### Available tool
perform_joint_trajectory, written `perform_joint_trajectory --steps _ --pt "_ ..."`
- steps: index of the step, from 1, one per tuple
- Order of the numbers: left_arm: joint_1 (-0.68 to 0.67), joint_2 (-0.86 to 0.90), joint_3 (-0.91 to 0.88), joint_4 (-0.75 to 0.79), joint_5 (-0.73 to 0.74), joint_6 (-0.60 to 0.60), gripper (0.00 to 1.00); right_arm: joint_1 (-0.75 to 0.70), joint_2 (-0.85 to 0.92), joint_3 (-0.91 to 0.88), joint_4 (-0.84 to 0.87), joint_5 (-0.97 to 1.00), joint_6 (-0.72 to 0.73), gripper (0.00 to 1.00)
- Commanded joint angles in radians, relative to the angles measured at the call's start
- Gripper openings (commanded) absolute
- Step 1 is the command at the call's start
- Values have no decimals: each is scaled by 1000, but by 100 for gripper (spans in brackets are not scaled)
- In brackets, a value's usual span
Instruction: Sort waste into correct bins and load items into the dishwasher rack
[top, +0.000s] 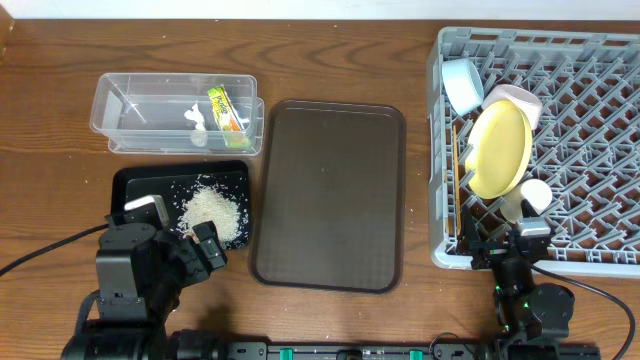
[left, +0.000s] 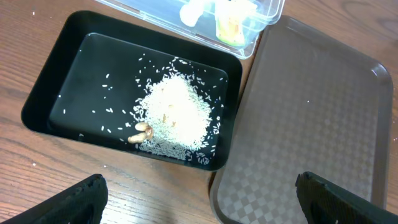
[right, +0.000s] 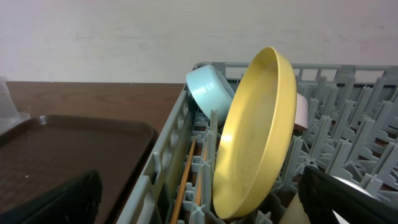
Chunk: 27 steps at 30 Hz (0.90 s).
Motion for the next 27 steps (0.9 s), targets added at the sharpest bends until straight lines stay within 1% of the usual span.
perform_joint_trajectory --steps 1,8,12,16,18,21,23,26,27 --pt "19 -37 -5 -3 6 14 99 -6 -5 -2 -2 -18 -8 99" --pt "39 -182 -54 -5 -23 52 99 -6 -5 -2 -2 -18 -8 99" --pt "42 -309 -163 51 -22 92 99 -6 -5 -2 -2 -18 -8 99" --pt "42 -435 -308 146 -23 97 99 -6 -5 -2 -2 -18 -8 99" --pt "42 -490 -389 227 -23 97 99 -6 -5 -2 -2 -18 -8 99" --pt "42 -565 -522 411 -22 97 99 -6 -5 -2 -2 -18 -8 99" --pt "42 -590 -579 509 -21 101 100 -6 -5 -2 -2 -18 -8 99" --pt "42 -592 -676 713 -21 144 99 -6 -5 -2 -2 -18 -8 99" --pt "42 -593 -706 782 -21 175 99 -6 -5 -2 -2 -18 -8 99"
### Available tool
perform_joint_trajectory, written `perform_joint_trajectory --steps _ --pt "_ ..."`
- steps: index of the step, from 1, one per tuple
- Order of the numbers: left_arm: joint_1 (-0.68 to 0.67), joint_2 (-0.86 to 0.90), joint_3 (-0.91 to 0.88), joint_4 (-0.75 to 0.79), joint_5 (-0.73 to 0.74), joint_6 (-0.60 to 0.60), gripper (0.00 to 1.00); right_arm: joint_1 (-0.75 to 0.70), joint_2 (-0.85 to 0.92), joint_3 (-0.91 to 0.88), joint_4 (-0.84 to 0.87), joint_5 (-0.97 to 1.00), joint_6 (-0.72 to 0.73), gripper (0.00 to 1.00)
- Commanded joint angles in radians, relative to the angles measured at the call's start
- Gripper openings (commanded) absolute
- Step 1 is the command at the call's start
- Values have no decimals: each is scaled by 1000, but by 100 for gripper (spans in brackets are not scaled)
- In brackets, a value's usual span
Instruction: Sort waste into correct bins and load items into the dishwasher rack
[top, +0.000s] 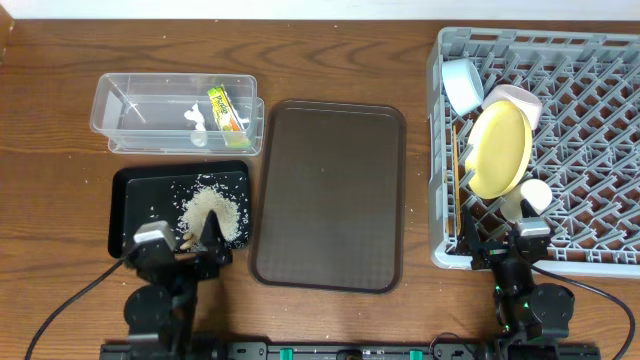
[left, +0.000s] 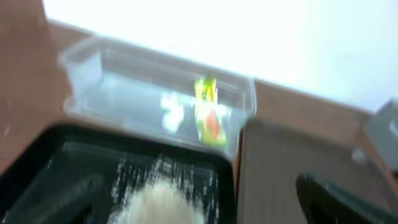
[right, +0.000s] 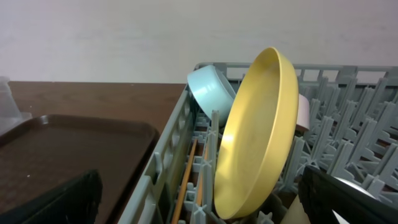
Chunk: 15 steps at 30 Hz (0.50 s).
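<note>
A clear bin (top: 175, 110) holds a green-yellow wrapper (top: 226, 108) and white scraps (left: 172, 112). In front of it a black tray (top: 130, 200) carries a pile of rice (top: 208, 208). The grey dishwasher rack (top: 590, 150) holds a yellow plate (right: 258, 137), a light blue bowl (right: 210, 93), a pale bowl (top: 517, 100), a white cup (top: 537, 193) and chopsticks (right: 185, 180). My left gripper (top: 182, 245) stands open at the black tray's near edge, holding nothing; its wrist view is blurred. My right gripper (top: 506, 242) stands open at the rack's near left corner.
A brown serving tray (top: 328, 195) lies between the black tray and the rack. The rack's near wall (right: 163, 168) rises just ahead of my right fingers.
My left arm has dropped and drawn back toward the table's front edge; its camera now looks level across the black tray to the clear bin. The right arm has not moved.
</note>
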Motion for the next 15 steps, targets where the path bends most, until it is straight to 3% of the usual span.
perform_joint_trajectory --steps 1,4,7,15 --pt "5 -12 -81 151 -12 101 100 -6 -5 -2 -3 -12 -8 99" --pt "5 -13 -172 353 -12 171 100 -6 -5 -2 -3 -12 -8 99" --pt "5 -12 -231 437 -6 201 100 -6 -5 -2 -3 -12 -8 99" --pt "-7 -13 -253 289 25 191 100 -6 -5 -2 -3 -12 -8 99"
